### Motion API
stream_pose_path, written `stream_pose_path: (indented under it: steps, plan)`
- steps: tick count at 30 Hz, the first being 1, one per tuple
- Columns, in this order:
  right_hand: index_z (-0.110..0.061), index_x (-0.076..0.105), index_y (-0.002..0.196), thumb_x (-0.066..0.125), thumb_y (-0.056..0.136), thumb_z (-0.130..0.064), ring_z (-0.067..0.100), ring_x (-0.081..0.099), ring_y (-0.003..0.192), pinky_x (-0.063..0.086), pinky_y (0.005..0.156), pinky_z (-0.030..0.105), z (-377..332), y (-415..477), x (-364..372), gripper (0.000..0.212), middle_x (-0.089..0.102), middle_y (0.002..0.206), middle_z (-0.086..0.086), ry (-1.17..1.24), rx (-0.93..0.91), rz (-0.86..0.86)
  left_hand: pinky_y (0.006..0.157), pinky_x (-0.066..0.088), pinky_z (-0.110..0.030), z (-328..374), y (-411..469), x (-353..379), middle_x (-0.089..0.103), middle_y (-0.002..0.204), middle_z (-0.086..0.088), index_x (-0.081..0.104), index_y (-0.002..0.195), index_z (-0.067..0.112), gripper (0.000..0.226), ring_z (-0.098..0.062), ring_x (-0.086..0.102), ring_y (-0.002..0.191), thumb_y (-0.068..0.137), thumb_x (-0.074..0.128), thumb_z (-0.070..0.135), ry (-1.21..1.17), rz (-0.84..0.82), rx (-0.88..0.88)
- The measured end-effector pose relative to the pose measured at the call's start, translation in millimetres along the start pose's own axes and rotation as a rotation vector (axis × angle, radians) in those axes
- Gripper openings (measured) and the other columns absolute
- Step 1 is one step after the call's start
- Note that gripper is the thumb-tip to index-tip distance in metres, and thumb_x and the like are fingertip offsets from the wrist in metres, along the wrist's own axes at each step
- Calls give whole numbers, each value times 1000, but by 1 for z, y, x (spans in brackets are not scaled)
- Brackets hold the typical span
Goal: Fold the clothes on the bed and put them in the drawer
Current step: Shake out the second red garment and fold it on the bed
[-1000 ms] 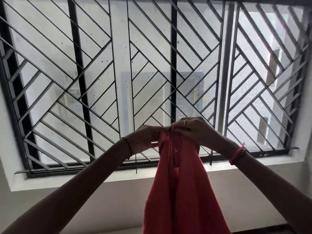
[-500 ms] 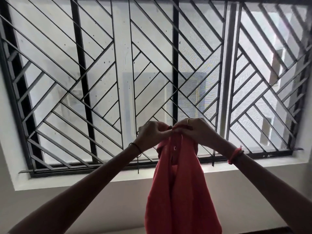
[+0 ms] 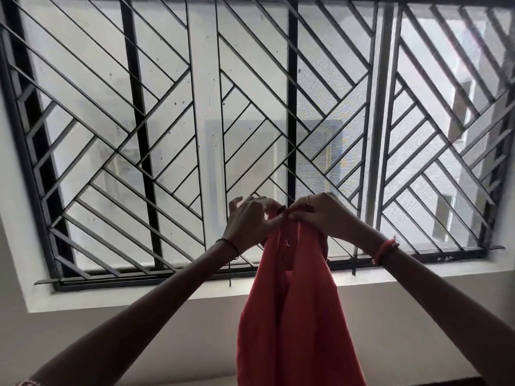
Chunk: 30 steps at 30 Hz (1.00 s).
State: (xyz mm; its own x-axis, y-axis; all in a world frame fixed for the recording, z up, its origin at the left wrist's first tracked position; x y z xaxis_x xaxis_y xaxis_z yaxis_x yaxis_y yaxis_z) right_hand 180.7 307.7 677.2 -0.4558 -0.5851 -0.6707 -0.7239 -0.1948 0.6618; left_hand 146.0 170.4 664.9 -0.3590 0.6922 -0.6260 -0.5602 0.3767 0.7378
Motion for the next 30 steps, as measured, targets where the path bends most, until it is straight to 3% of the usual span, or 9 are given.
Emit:
stream_pose_path:
  steps: [5, 9, 13, 15, 18, 23, 25, 27, 30]
  plan:
    - [-6, 74, 90, 72, 80, -6, 3, 59, 74, 44, 72, 22, 6, 2, 1, 10, 72, 82, 10, 123, 64, -46, 98, 13, -28, 0, -2, 0, 66, 97, 16, 66, 103, 35, 21, -5, 55, 106, 89, 56, 47, 0, 23, 26]
    - [0, 70, 92, 68, 82, 0, -10, 52, 57, 39, 60, 6, 11, -1, 1, 10, 63, 70, -2, 278, 152, -54, 102, 16, -32, 2, -1, -3, 67, 101, 18, 67, 103, 36, 21, -2, 54, 104, 89, 56, 47, -28, 46, 23]
    - [-7, 69, 85, 65, 82, 1, -4, 55, 60, 44, 61, 10, 15, -7, 2, 9, 63, 69, -4, 516, 242, -1, 105, 17, -33, 7, 1, -2, 67, 101, 17, 67, 103, 34, 19, 2, 52, 99, 89, 58, 43, -84, 50, 32]
    - [-12, 68, 80, 64, 78, -6, 0, 57, 60, 45, 58, 12, 16, -10, 6, 9, 65, 67, -6, 657, 271, -16, 106, 27, -37, 10, 2, -3, 69, 96, 17, 69, 100, 32, 25, 6, 55, 95, 85, 59, 49, -153, 61, 47]
    - [-9, 66, 84, 59, 81, -8, 3, 57, 55, 44, 50, 13, 18, -15, 14, 7, 65, 65, -4, 961, 357, -63, 98, 40, -29, 7, 5, -3, 73, 91, 15, 72, 94, 28, 39, 8, 62, 90, 74, 56, 57, -274, 48, 11]
    - [-3, 64, 99, 55, 88, -8, 10, 66, 71, 55, 68, 19, 18, -19, 28, 14, 70, 81, 5, 1242, 450, -73, 78, 47, -16, 6, 9, 5, 70, 93, -2, 71, 102, 6, 19, 4, 60, 81, 89, 63, 18, -663, -152, -145]
    - [-5, 64, 98, 58, 85, -14, 13, 68, 77, 55, 75, 22, 14, -20, 34, 17, 71, 89, 8, 1274, 457, -134, 82, 44, -15, 6, 6, 8, 69, 89, 3, 72, 97, 12, 16, -3, 58, 88, 92, 58, 18, -776, -273, -199]
    - [-4, 66, 101, 57, 85, -18, 15, 68, 84, 54, 83, 25, 15, -25, 39, 23, 71, 96, 10, 1282, 478, -197, 92, 41, -27, 5, 5, 11, 66, 83, 9, 72, 83, 22, 14, -6, 57, 91, 86, 60, 27, -811, -347, -203]
    - [-6, 71, 99, 58, 86, -21, 17, 67, 89, 52, 89, 28, 17, -34, 44, 24, 70, 100, 11, 1274, 491, -254, 91, 40, -31, -1, 3, 18, 65, 88, 1, 71, 87, 14, 23, -8, 57, 91, 75, 58, 29, -823, -389, -246]
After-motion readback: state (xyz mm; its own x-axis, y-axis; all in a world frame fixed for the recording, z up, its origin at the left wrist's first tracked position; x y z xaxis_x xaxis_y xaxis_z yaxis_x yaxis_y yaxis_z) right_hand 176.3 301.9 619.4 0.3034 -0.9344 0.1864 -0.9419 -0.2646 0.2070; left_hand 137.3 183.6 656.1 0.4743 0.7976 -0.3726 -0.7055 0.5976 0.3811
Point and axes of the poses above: each hand's wrist, its own y-axis towards the middle knuckle, its own x-axis out of the palm, z = x × y, the point moved 7 cm from there along y, towards the middle knuckle
